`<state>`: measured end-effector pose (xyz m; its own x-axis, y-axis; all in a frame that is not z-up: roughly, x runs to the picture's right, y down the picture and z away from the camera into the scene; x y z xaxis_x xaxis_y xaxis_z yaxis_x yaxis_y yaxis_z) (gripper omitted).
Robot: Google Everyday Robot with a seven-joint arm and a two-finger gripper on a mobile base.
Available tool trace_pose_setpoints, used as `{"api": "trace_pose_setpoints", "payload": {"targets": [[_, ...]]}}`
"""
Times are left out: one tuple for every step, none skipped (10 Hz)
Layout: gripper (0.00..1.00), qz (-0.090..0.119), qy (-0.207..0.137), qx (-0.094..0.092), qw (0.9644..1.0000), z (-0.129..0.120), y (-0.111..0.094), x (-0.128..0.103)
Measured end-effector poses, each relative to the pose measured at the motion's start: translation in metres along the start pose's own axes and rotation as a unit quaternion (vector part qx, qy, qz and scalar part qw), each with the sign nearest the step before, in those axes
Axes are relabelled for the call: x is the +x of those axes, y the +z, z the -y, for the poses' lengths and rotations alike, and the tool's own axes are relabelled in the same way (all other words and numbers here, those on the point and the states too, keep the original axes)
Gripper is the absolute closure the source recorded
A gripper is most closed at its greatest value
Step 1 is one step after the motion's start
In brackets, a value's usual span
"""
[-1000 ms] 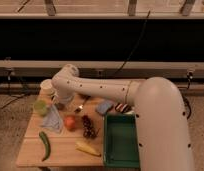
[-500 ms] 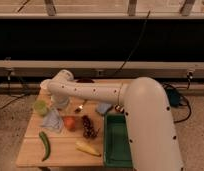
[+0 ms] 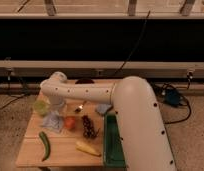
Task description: Place towel in paper cup
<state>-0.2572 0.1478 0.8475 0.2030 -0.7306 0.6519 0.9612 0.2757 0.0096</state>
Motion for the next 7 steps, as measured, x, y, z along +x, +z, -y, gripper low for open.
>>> {"api": "trace_pose_setpoints", "payload": {"targets": [[0.35, -0.001, -0.005, -0.004, 1.0, 0.003, 0.002, -0.002], [0.35, -0.004, -0.012, -0.015, 0.9998, 0.006, 0.007, -0.003], [0.35, -0.005, -0.02, -0.028, 0.9994, 0.009, 0.015, -0.006], [0.35, -0.007, -0.026, -0.04, 0.9988, 0.01, 0.023, -0.007], [0.35, -0.009, -0.029, -0.05, 0.9983, 0.011, 0.029, -0.008], [0.35, -0.011, -0.031, -0.06, 0.9977, 0.01, 0.034, -0.007], [0.35, -0.013, -0.032, -0.068, 0.9971, 0.007, 0.038, -0.006]]}}
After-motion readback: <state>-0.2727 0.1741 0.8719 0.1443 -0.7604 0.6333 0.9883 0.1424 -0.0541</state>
